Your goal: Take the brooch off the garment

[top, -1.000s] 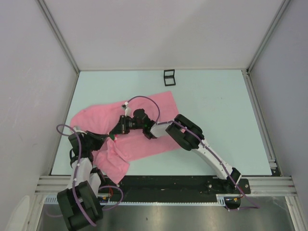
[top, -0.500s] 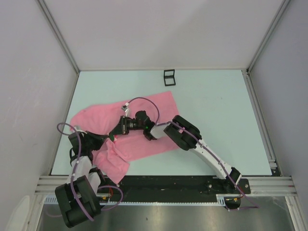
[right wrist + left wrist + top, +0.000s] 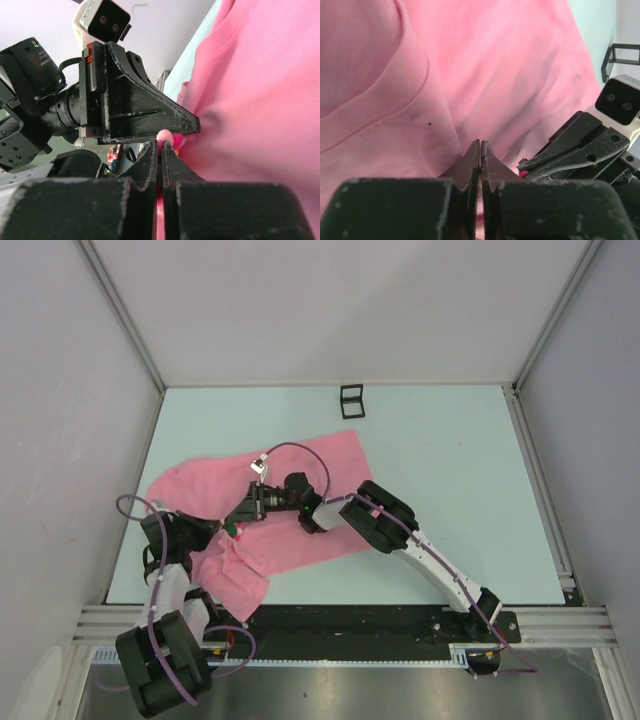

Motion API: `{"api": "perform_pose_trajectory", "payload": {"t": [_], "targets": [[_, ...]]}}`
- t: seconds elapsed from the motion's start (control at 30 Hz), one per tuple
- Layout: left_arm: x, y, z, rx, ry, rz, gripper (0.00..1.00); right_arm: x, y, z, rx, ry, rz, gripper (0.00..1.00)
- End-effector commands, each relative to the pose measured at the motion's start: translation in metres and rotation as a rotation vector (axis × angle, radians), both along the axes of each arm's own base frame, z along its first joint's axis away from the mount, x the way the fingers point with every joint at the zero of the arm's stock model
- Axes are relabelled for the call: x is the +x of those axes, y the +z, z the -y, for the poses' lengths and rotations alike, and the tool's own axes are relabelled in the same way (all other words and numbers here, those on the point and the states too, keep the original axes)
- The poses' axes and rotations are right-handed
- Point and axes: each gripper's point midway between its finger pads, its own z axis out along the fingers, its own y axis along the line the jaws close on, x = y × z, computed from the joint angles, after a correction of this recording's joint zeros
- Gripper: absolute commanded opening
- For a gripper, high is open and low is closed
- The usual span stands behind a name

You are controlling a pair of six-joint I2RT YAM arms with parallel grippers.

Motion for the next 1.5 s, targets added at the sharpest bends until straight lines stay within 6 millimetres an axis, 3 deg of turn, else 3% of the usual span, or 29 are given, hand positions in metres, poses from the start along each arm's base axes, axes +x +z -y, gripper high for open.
{"api": "perform_pose_trajectory", "payload": {"t": [0.0,0.4,0.47,0.5,0.57,0.63,0.73,0.97,1.07,1.23,1.27,1.47], "targets": [[-0.012,-0.004,0.001,-0.024,0.035,-0.070,0.08,0.000,0.042,0.004,0.125,-0.010,0.071,0.00],[-0.014,0.025,-0.015,0.021,0.145,-0.058,0.38,0.010,0.023,0.002,0.016,-0.076,0.109,0.00],[-0.013,0.029,-0.016,0.035,0.134,-0.054,0.39,0.011,0.013,0.002,-0.053,-0.092,0.113,0.00],[-0.013,0.031,-0.016,0.035,0.131,-0.057,0.39,0.013,0.020,0.000,-0.056,-0.110,0.168,0.00],[-0.015,0.029,-0.017,0.031,0.148,-0.069,0.37,0.013,0.013,0.001,-0.108,-0.122,0.185,0.00],[-0.017,0.023,-0.020,0.021,0.183,-0.094,0.26,0.015,0.018,0.001,-0.124,-0.147,0.236,0.00],[-0.016,0.016,-0.033,0.057,0.236,-0.111,0.23,0.016,0.016,0.003,-0.170,-0.169,0.268,0.00],[-0.022,-0.023,-0.047,0.065,0.295,-0.277,0.08,0.017,0.015,0.003,-0.259,-0.199,0.344,0.00],[-0.026,-0.032,-0.047,0.054,0.307,-0.326,0.06,0.018,0.016,0.005,-0.318,-0.229,0.411,0.00],[-0.035,-0.033,-0.057,0.095,0.364,-0.356,0.05,0.019,0.019,0.013,-0.388,-0.258,0.483,0.00],[-0.035,-0.032,-0.057,0.097,0.363,-0.352,0.05,0.019,0.028,0.014,-0.389,-0.272,0.518,0.00],[-0.032,-0.022,-0.066,0.150,0.369,-0.326,0.06,0.018,0.037,0.033,-0.452,-0.293,0.608,0.00]]}}
